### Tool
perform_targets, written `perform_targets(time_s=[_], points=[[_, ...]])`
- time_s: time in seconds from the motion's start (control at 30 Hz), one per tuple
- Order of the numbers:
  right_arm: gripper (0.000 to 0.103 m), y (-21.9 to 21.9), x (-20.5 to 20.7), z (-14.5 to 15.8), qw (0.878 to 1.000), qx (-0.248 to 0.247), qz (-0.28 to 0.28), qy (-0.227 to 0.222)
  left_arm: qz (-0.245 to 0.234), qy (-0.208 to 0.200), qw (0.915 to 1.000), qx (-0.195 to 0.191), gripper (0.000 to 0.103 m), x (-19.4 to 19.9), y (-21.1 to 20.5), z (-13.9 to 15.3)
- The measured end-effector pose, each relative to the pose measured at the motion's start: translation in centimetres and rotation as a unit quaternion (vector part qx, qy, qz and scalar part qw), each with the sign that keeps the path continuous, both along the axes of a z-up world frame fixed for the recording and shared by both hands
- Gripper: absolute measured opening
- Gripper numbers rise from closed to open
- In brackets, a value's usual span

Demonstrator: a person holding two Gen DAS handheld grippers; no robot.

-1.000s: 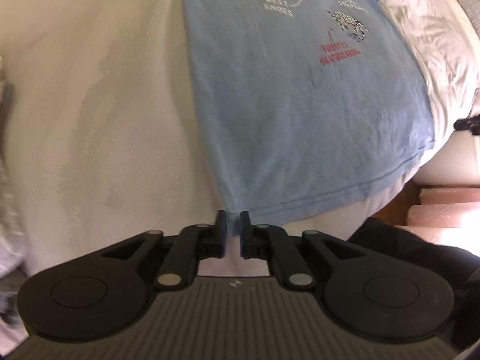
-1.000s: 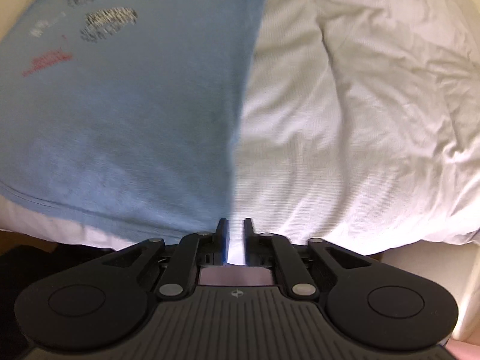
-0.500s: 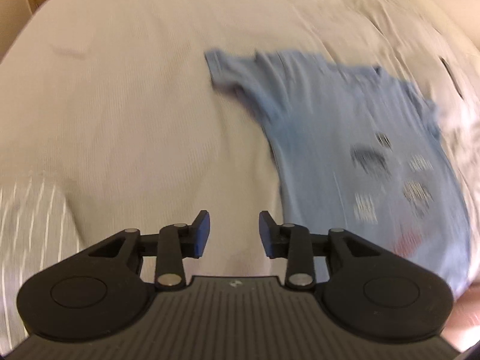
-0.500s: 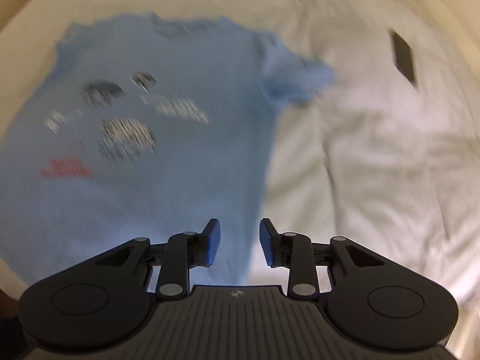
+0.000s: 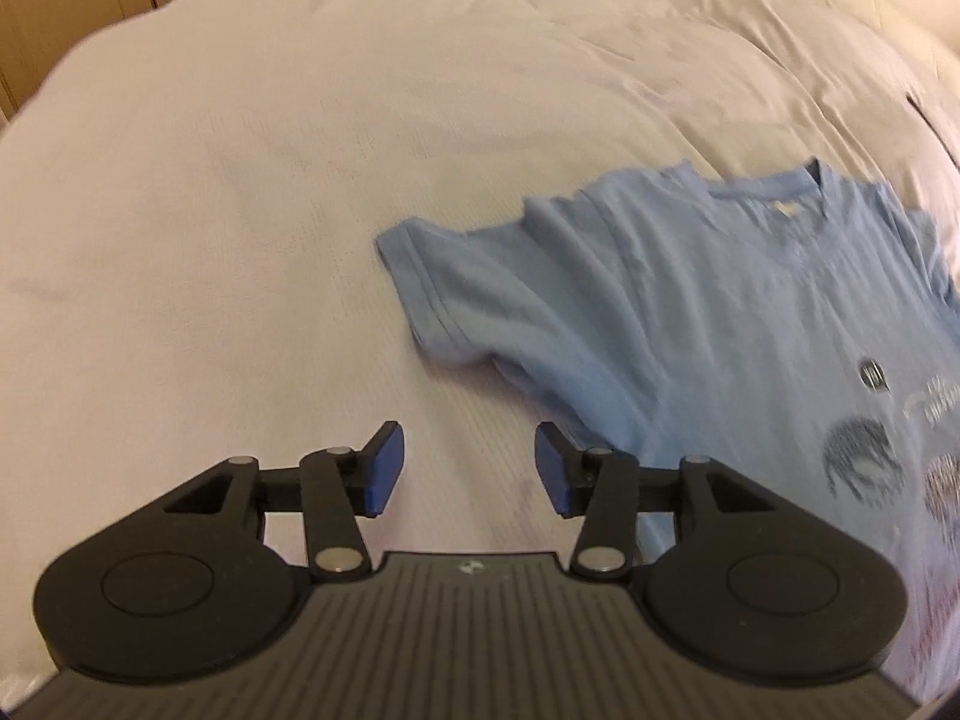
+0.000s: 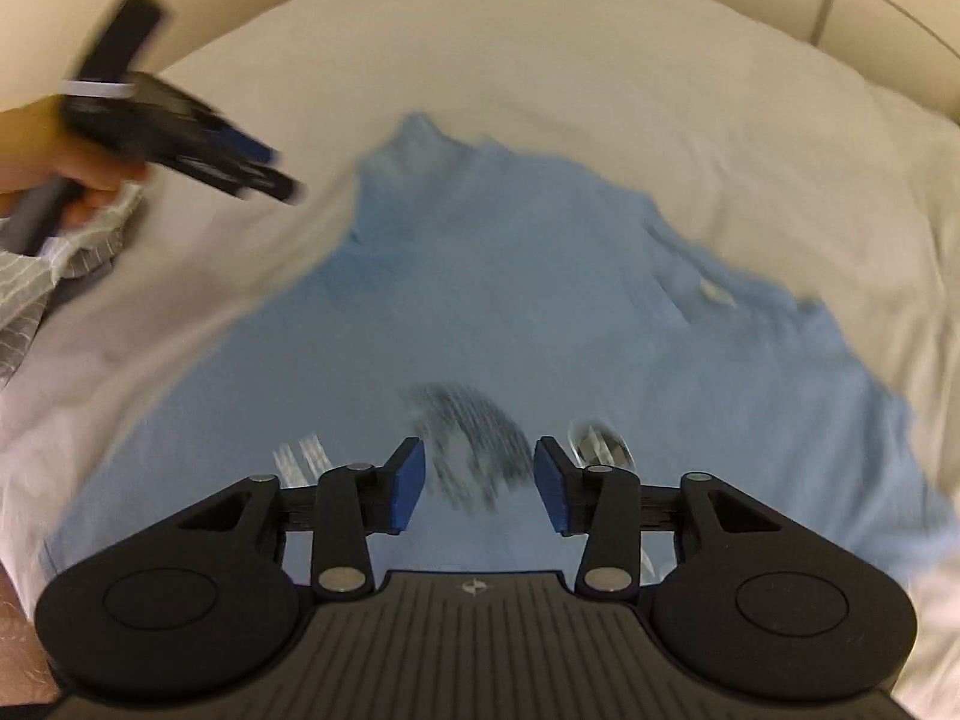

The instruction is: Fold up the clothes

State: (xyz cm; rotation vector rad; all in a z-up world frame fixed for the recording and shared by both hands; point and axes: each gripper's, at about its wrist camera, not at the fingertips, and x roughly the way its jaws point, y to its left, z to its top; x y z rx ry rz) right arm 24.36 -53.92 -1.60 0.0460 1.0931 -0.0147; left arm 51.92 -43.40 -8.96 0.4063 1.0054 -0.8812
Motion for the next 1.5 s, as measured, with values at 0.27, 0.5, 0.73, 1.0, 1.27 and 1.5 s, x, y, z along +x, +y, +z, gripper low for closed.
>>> perform_targets(time_s=[0.27,0.5,0.73,1.0,1.27,1.5], points=[[0.045,-0.1,7.2,-1.8,0.999,-0.023,-0.024,0.000,0.100,0.125,0.9808,-0.112,0.043,5.0,0.2,-4.4],[0.046,-2.0,9.5,-2.2,0.997,-0.037,-0.071,0.010,0.090,0.091,0.9852,-0.114,0.040,1.7,-4.1,-3.9],[0.046,-3.1,10.4,-2.3,0.995,-0.046,-0.078,0.029,0.077,0.075,0.9902,-0.089,0.002,-0.6,-4.6,-2.5],[0.046,-4.2,12.7,-1.5,0.997,-0.048,-0.058,0.002,0.213,0.036,0.9729,-0.082,0.002,-1.7,3.4,1.4],[0.050,-3.0,17.4,-1.5,0.999,-0.045,0.008,-0.029,0.297,0.061,0.9495,-0.080,0.014,-2.1,5.9,-1.9],[0.050,0.1,22.5,-2.7,0.986,-0.044,0.148,-0.055,0.263,0.109,0.9505,-0.125,0.029,-2.4,5.9,-2.7]])
